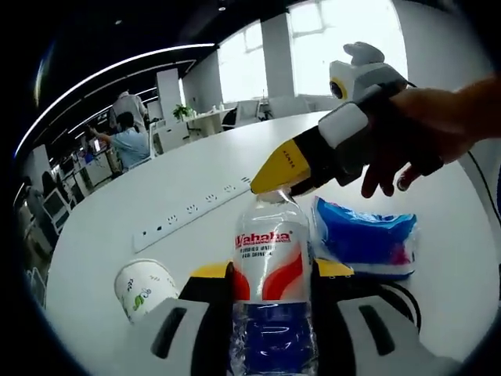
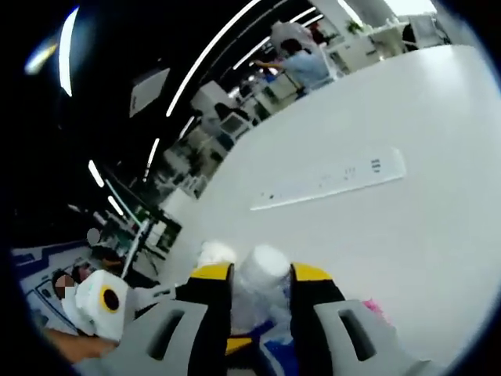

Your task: Arrange the tabletop items into an orderly group along one side of the table until the central work area is clear of visible clutter.

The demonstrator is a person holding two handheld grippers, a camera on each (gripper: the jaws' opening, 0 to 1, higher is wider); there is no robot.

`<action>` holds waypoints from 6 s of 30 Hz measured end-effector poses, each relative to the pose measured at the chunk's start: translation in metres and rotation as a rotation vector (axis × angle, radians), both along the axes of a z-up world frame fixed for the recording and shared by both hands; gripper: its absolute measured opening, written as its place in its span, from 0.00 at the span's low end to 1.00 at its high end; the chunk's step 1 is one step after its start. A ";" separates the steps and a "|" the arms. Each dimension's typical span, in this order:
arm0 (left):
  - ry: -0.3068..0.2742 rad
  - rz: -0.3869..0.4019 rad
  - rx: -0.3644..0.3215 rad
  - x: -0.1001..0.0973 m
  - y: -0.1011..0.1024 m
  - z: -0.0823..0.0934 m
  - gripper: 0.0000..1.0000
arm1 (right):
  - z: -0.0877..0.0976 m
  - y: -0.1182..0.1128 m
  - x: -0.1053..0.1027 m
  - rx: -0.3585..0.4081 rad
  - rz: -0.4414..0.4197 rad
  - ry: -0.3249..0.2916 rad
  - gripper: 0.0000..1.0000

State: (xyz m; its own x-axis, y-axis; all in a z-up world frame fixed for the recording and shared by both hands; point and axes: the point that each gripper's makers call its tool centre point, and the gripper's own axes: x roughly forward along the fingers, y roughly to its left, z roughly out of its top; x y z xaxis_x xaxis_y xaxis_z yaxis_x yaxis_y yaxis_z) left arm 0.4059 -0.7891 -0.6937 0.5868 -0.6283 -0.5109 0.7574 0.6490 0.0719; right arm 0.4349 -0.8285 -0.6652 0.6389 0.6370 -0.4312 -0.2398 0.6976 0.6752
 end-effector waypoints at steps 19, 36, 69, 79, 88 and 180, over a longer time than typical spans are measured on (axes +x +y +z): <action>0.002 -0.006 -0.029 0.001 -0.001 0.005 0.39 | 0.007 0.002 -0.001 0.069 -0.052 0.007 0.19; 0.041 -0.021 0.006 -0.003 0.007 0.011 0.41 | 0.035 0.015 -0.001 -0.031 -0.017 -0.146 0.18; 0.070 0.119 -0.027 -0.012 0.027 0.024 0.40 | 0.085 0.062 -0.024 -0.296 0.200 -0.432 0.16; 0.041 0.083 -0.045 -0.016 0.026 0.034 0.39 | 0.097 0.065 -0.036 -0.329 0.210 -0.444 0.16; 0.048 -0.018 -0.025 -0.025 0.023 0.024 0.39 | 0.089 0.067 -0.050 -0.374 0.213 -0.427 0.17; -0.052 -0.164 -0.112 -0.034 0.016 0.127 0.21 | 0.067 0.043 -0.110 -0.231 0.288 -0.448 0.50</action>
State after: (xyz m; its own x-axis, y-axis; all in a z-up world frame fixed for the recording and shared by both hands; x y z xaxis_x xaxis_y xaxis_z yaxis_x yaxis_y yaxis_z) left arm 0.3721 -0.7735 -0.5670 0.4952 -0.7692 -0.4039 0.8510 0.5229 0.0475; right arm 0.3246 -0.7854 -0.5986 0.6065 0.7335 -0.3069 -0.6689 0.6793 0.3017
